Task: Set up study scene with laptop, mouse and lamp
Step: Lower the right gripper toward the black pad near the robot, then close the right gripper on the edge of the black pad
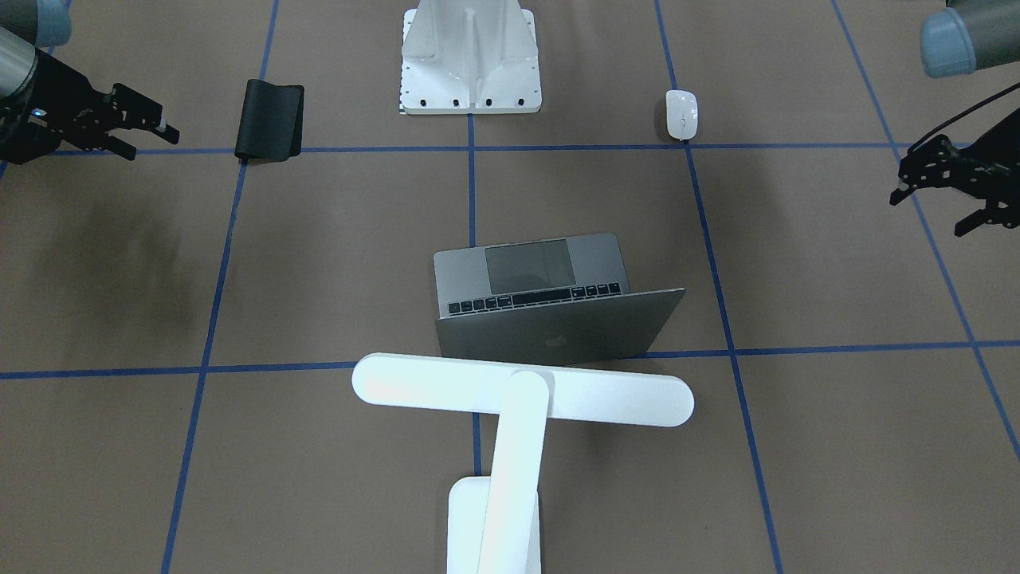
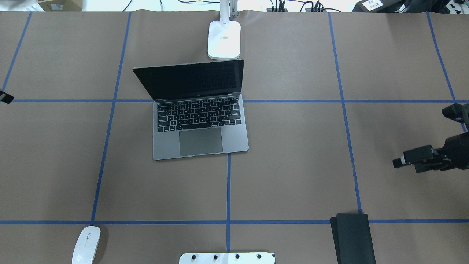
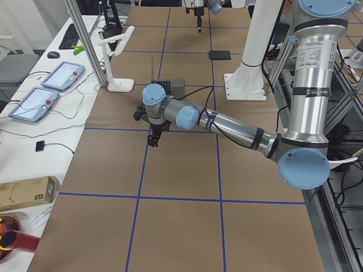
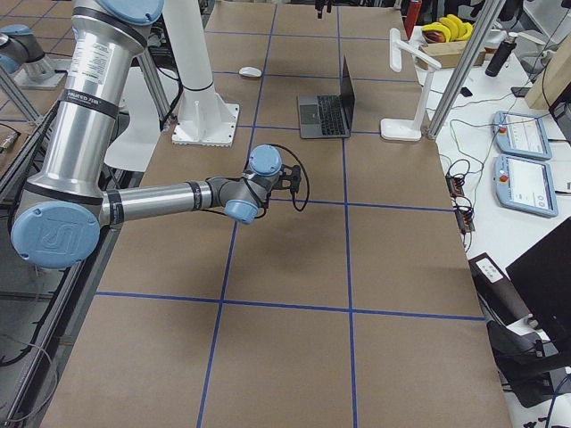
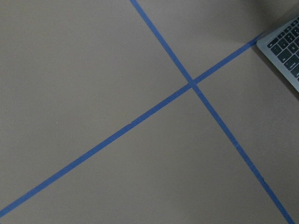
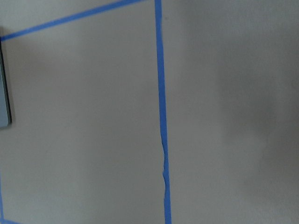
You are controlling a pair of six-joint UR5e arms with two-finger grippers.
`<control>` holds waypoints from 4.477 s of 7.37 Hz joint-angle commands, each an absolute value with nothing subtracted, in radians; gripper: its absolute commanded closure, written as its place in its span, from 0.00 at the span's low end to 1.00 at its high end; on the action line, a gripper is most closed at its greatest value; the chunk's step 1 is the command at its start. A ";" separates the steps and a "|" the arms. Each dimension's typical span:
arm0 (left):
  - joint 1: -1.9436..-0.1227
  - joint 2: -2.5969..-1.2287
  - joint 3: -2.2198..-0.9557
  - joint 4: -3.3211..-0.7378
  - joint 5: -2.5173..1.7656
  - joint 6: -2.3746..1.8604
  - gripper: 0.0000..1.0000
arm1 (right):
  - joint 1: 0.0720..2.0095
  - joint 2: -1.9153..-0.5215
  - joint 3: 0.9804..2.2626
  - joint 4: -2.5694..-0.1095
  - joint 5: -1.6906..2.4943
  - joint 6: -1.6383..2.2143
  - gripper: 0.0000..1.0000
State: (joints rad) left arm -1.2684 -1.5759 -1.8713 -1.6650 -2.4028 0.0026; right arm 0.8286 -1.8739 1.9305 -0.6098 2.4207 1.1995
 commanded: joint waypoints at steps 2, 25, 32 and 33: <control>-1.272 -1.517 -1.852 -1.766 -2.402 -0.015 0.00 | 0.631 -1.870 1.933 -0.606 2.294 1.238 0.02; -1.275 -1.505 -1.799 -1.862 -2.401 -0.017 0.00 | 0.469 -1.865 1.916 -0.672 2.238 1.316 0.55; -1.278 -1.505 -1.798 -1.862 -2.401 -0.017 0.00 | 0.474 -1.810 1.914 -0.738 2.244 1.304 0.55; -1.278 -1.505 -1.798 -1.862 -2.401 -0.017 0.00 | 0.479 -1.812 1.914 -0.735 2.252 1.298 0.55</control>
